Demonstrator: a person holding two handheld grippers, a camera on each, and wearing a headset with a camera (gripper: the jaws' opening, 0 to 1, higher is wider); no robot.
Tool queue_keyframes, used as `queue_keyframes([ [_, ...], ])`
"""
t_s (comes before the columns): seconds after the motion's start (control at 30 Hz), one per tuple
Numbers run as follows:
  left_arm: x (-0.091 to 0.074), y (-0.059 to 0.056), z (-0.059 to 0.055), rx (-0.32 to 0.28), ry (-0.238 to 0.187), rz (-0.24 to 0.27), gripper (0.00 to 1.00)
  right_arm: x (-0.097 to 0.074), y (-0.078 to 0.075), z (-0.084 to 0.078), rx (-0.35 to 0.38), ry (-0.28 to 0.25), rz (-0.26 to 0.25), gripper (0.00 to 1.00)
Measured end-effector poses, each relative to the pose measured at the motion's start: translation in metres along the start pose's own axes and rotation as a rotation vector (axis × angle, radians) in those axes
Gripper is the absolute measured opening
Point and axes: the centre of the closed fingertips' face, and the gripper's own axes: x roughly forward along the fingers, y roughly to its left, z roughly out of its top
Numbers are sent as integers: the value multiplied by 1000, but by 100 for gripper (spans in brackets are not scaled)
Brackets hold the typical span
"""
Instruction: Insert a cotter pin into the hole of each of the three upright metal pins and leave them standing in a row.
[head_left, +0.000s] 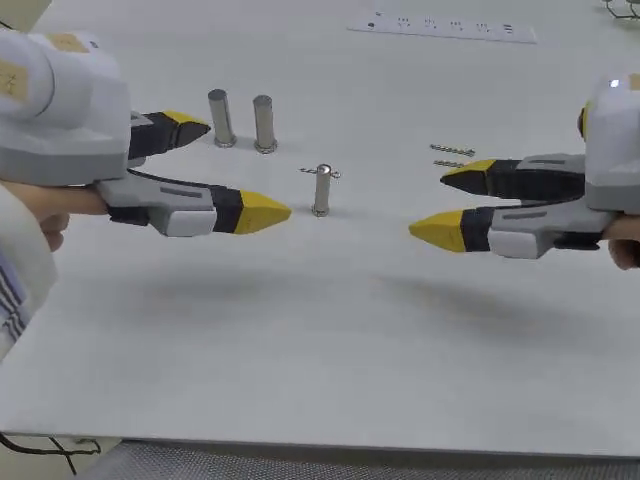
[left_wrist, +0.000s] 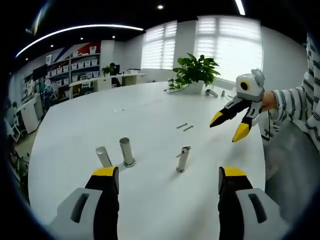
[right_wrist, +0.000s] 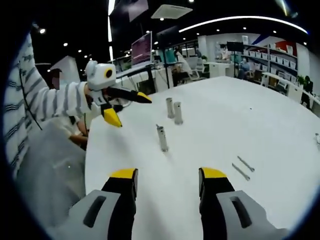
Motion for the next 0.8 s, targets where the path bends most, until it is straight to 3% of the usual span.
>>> queue_keyframes([
  [0.27,4,11,11,2,3,28,75,-9,7,-17,78,7,-51,80],
  [0.4,8,20,15,-37,-14,45,69,-12,16,-27,122,25,-49,92],
  [0.57,12,26,18,-31,-14,68,61,-17,23,-34,140,41,-61,99],
  [0.6,15,31,19,-28,-13,72,61,-18,23,-36,148,42,-70,100],
  [0.8,26,39,22,14,1,98,52,-23,26,-42,182,42,-89,100],
])
